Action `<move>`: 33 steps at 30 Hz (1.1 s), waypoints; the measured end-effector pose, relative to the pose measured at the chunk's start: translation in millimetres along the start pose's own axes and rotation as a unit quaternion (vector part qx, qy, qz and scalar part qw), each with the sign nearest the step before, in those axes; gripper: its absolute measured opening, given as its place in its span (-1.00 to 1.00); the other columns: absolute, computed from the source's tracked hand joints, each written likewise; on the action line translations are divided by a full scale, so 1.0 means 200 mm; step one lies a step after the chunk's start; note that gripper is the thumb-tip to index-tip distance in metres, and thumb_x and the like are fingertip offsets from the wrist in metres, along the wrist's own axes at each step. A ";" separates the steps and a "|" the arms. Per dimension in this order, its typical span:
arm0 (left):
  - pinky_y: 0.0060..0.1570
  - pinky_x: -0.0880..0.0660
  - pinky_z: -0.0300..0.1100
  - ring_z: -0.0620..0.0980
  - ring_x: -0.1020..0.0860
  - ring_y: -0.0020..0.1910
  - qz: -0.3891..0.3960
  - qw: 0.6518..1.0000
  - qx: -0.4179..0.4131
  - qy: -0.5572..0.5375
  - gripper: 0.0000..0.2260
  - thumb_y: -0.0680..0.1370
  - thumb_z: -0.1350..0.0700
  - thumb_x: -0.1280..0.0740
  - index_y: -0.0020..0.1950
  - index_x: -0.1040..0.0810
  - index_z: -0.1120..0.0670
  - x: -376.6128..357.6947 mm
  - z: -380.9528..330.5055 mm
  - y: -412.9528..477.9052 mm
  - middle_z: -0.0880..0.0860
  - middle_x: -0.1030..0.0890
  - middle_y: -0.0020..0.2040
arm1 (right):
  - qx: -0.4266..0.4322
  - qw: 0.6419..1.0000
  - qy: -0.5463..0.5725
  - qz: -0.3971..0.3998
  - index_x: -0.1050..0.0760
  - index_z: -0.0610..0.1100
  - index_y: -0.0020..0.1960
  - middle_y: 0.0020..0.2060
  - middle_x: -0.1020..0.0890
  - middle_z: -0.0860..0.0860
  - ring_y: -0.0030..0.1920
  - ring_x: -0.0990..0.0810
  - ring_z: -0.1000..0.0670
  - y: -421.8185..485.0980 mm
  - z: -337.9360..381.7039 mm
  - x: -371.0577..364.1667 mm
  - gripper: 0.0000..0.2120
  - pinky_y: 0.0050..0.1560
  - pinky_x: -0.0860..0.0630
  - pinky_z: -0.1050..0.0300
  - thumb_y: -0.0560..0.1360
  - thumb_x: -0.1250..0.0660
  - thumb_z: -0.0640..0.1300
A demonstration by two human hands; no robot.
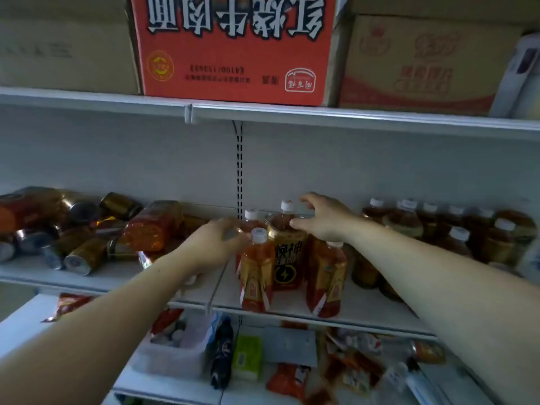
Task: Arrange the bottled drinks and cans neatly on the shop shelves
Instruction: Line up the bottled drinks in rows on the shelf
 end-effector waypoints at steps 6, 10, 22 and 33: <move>0.09 -0.32 -0.23 -0.11 -0.44 0.12 0.051 0.994 0.020 -0.092 -0.52 0.51 -0.05 -0.37 0.37 -0.35 0.04 -0.07 0.15 0.36 -0.11 -0.45 0.08 | -0.019 0.998 -0.005 0.063 -0.13 0.01 0.51 0.43 -0.35 -0.04 0.33 -0.40 -0.07 0.23 0.00 -0.12 -0.22 0.09 -0.32 0.15 0.43 -0.44 0.15; 0.19 -0.50 -0.05 -0.13 -0.58 0.10 0.094 0.986 -0.010 -0.140 -0.49 0.30 -0.17 -0.44 0.21 -0.49 -0.11 -0.17 0.23 0.48 -0.13 -0.62 0.09 | -0.011 0.993 -0.019 0.113 -0.06 0.05 0.51 0.43 -0.33 -0.03 0.27 -0.42 -0.07 0.31 0.00 -0.16 -0.13 0.04 -0.35 0.13 0.38 -0.49 0.13; -0.14 -0.55 -0.33 -0.14 -0.59 0.00 0.053 0.973 0.035 -0.222 -0.39 0.35 0.29 -0.53 0.31 -0.33 0.09 -0.29 0.32 0.56 -0.01 -0.59 0.06 | 0.013 0.992 0.016 0.127 0.10 0.15 0.50 0.39 -0.34 -0.11 0.21 -0.48 -0.12 0.46 -0.09 -0.21 -0.03 0.09 -0.55 0.00 0.38 -0.53 0.02; 0.05 -0.57 0.03 -0.01 -0.59 0.05 -0.068 0.956 0.028 -0.285 -0.42 0.34 0.29 -0.51 0.23 -0.40 -0.11 -0.01 0.26 0.54 0.00 -0.61 0.05 | 0.063 0.995 -0.013 0.073 -0.01 0.15 0.41 0.06 -0.51 -0.01 -0.13 -0.54 0.02 0.40 0.02 -0.21 -0.04 -0.17 -0.48 0.12 0.27 -0.59 0.05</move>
Point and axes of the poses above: each hand's wrist, its own y-axis towards the middle knuckle, its own x-axis out of the back of the hand, z = x × y, the point moved 7 cm from there along y, towards the middle knuckle
